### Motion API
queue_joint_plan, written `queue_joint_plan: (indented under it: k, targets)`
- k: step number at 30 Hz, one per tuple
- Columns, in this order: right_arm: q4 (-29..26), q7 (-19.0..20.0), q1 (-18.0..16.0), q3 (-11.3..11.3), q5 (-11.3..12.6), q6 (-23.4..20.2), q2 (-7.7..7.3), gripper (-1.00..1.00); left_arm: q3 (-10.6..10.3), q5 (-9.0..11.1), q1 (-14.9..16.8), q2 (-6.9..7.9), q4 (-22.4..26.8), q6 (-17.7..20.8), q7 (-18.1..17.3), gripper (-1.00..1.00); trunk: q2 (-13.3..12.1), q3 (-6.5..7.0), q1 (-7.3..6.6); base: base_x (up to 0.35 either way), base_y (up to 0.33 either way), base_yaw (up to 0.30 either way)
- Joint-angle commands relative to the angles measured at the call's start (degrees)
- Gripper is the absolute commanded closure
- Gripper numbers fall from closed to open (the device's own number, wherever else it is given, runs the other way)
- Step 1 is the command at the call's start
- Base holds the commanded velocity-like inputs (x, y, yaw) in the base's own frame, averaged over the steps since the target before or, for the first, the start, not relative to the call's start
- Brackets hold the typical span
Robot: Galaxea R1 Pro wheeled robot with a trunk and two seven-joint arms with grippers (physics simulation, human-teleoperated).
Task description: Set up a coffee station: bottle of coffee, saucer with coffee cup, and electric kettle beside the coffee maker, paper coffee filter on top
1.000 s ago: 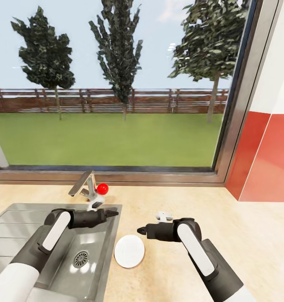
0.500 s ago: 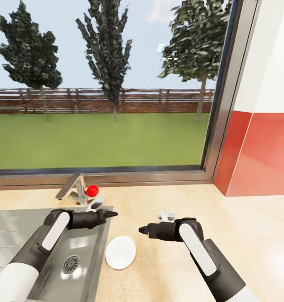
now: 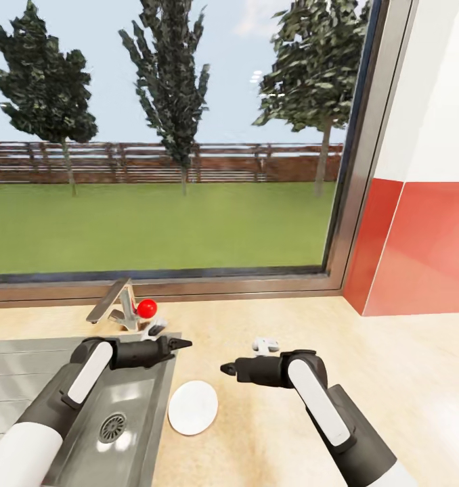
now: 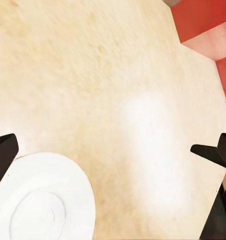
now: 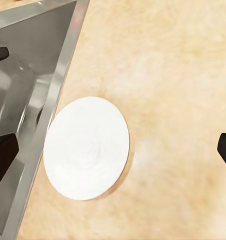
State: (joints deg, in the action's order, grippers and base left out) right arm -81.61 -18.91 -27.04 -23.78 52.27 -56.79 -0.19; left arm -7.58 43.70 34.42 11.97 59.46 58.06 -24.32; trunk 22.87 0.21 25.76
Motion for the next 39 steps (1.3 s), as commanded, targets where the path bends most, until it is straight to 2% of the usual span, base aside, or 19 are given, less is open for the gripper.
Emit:
queue_joint_plan:
  k: [1,7,11,15,20,23,39]
  targets:
    - [-0.01,-0.56,-0.01,-0.12,0.57,-0.07,-0.01,-1.0,-0.06,-0.49,-0.03,0.17,-0.46,0.02,-1.34,-1.0,0.05,-0.03,0.02,0.0,0.0,0.0]
    - [0.17,-0.52,1.41,-0.29,0.63,-0.07,0.01,-1.0,-0.14,-0.64,-0.13,2.56,-2.33,-0.13,-2.98,-1.0,0.05,-0.03,0.02,0.0,0.0,0.0]
    - [0.44,-0.51,1.9,-0.3,0.58,-0.07,0.03,-1.0,-0.17,-0.69,-0.2,3.18,-3.6,-0.17,-3.09,-1.0,0.05,-0.03,0.02,0.0,0.0,0.0]
    - [2.72,-0.45,2.04,-0.31,0.56,-0.07,0.51,-1.0,-0.31,-0.53,-0.22,3.36,-6.51,-0.22,-3.17,-1.0,0.05,-0.03,0.02,0.0,0.0,0.0]
    - [5.96,-0.43,2.07,-0.31,0.55,-0.07,2.09,-1.0,-0.55,-0.55,-0.23,3.33,-7.49,-0.26,-3.19,-1.0,0.05,-0.03,0.02,0.0,0.0,0.0]
    - [6.59,-0.43,2.08,-0.31,0.55,-0.07,2.52,-1.0,-0.68,-0.51,-0.23,3.22,-7.57,-0.3,-3.22,-1.0,0.05,-0.03,0.02,0.0,0.0,0.0]
    - [6.02,-0.42,2.08,-0.01,0.69,-0.07,2.87,-1.0,-0.43,-0.55,0.2,3.31,-6.99,-0.32,-3.45,-1.0,0.05,-0.03,0.02,0.0,0.0,0.0]
